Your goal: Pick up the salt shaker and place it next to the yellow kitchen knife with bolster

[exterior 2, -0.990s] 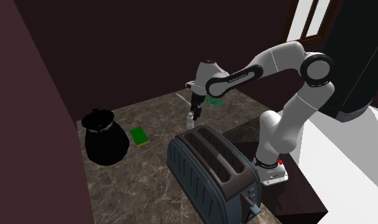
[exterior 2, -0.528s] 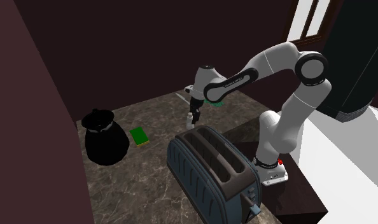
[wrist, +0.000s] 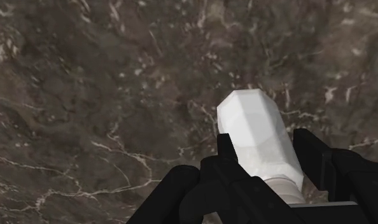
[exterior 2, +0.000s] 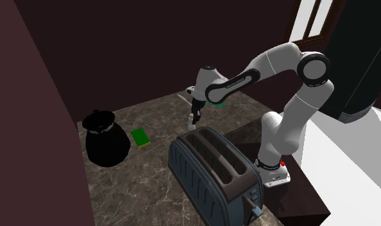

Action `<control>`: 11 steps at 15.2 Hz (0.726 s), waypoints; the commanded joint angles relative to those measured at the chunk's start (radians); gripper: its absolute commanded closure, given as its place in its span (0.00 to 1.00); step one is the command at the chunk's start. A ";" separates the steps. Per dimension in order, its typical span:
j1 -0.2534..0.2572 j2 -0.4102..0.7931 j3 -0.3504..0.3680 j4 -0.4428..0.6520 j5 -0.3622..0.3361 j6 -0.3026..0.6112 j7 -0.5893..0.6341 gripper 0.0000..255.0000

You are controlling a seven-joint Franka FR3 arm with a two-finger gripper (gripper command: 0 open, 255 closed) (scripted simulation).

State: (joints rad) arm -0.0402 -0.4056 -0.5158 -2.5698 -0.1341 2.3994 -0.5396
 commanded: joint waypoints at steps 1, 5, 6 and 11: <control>0.000 0.000 0.000 0.000 0.000 0.000 0.000 1.00; 0.000 0.000 0.000 0.000 0.000 0.000 0.000 1.00; 0.000 0.000 0.000 0.000 0.000 0.000 0.000 1.00; -0.006 -0.031 0.016 0.032 -0.007 -0.062 0.011 1.00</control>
State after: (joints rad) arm -0.0454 -0.4292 -0.5053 -2.5458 -0.1397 2.3525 -0.5325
